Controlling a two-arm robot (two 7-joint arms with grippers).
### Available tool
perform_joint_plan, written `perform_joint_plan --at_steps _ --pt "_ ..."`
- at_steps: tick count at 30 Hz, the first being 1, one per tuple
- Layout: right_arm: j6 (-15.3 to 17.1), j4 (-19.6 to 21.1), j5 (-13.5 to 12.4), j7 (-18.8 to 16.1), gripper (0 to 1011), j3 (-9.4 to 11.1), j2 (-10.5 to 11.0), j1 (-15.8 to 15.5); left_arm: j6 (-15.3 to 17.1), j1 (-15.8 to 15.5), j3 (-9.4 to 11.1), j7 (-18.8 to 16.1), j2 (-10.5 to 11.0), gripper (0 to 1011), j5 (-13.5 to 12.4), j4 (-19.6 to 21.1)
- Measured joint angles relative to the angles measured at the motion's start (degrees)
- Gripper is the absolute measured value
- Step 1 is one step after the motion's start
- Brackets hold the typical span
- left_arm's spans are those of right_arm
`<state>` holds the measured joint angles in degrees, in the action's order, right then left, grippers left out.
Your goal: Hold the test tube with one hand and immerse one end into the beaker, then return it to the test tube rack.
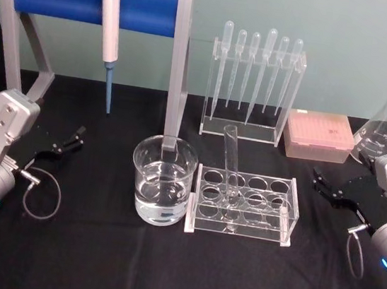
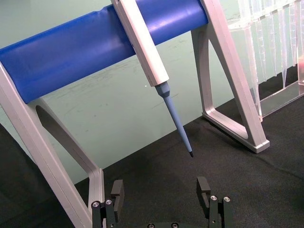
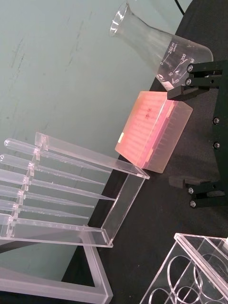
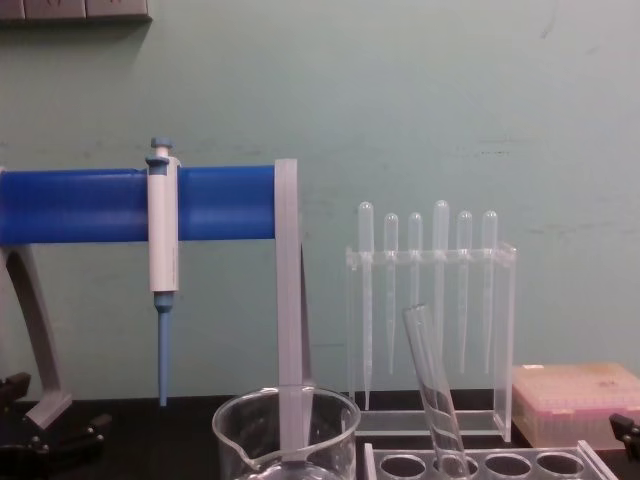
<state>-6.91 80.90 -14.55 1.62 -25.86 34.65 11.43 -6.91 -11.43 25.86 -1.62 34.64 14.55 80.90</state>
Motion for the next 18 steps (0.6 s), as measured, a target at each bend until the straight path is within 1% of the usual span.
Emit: perform_joint_plan --at_steps 18 --pt "0.0 0.0 0.0 0.0 1002 0.0 0.0 0.0 0.0 0.0 0.0 0.0 0.0 1000 0.0 0.0"
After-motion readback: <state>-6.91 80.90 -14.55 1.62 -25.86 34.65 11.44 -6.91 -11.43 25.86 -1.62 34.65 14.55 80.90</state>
